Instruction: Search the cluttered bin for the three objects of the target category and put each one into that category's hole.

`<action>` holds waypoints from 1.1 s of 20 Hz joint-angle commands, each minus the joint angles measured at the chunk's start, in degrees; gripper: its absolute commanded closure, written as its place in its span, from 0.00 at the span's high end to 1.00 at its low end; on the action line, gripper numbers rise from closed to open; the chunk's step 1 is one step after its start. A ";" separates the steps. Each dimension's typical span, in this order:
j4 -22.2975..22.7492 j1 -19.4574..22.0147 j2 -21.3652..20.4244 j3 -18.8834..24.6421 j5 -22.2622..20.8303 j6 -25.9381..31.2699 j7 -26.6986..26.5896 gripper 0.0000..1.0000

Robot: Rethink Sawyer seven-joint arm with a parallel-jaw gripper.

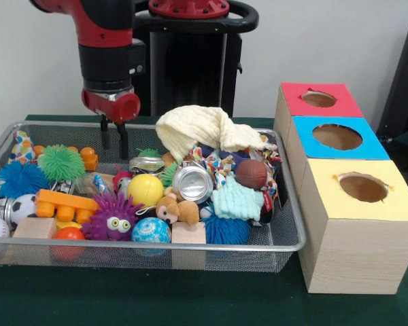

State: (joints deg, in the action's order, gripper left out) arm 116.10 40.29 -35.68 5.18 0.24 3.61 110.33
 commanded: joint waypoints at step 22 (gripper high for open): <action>-13.27 2.98 -0.49 2.20 -8.68 16.04 -1.77 1.00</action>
State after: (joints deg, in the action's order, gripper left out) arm 106.48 43.31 -38.63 3.38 -5.88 14.48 110.33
